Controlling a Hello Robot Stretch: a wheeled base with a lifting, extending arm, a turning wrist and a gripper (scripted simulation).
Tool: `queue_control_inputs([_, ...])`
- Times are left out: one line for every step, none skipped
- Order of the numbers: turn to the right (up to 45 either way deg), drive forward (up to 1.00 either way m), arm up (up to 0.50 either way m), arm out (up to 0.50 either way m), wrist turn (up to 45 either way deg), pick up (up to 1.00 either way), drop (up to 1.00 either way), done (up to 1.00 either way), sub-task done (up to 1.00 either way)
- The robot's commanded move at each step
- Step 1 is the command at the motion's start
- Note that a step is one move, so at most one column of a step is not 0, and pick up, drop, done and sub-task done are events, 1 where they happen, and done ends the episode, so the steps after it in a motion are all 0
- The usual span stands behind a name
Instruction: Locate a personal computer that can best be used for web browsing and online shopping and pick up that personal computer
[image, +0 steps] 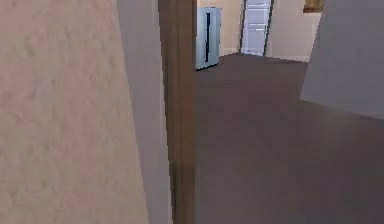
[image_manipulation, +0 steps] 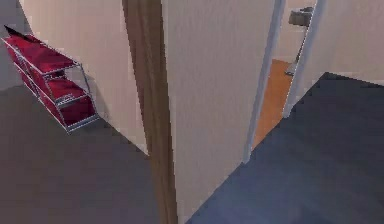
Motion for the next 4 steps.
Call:
queue_control_inputs([45.0, 0.00, 0.00, 0.00, 0.0, 0.00, 0.00, 0.00, 0.00])
queue_control_inputs([45.0, 0.00, 0.00, 0.00, 0.0, 0.00, 0.00, 0.00, 0.00])
queue_control_inputs([39.0, 0.00, 0.00, 0.00, 0.0, 0.00, 0.00, 0.00, 0.00])
queue_control_inputs([0.0, 1.00, 0.00, 0.00, 0.0, 0.00, 0.00, 0.00, 0.00])
